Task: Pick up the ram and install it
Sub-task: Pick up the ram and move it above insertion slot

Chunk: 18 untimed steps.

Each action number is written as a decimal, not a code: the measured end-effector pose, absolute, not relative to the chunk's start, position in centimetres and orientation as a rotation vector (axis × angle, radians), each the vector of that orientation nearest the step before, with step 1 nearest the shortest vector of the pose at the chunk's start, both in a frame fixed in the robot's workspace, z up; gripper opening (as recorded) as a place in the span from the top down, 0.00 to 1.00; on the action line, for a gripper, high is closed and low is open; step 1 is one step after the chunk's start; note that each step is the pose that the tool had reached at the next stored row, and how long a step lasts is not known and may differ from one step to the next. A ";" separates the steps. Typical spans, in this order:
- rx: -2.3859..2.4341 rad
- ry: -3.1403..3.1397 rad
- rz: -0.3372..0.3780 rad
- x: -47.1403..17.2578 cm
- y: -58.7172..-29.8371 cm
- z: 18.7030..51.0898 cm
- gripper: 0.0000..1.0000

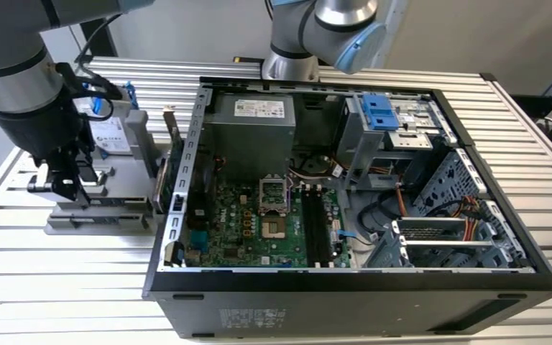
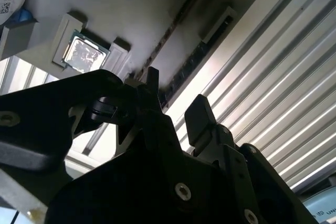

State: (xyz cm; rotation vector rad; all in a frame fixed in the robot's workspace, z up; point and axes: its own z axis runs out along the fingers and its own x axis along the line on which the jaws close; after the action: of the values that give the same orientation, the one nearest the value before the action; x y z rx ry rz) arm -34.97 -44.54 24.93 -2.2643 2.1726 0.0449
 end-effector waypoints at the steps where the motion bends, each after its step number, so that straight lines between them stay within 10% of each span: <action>1: -2.264 2.172 0.046 -35.0 -44.7 24.8 0.00; 18: -2.262 2.175 0.050 -35.0 -45.0 22.6 0.00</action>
State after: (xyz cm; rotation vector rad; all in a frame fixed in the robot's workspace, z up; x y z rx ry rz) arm -34.98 -45.05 22.55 -2.2625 2.1750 0.0496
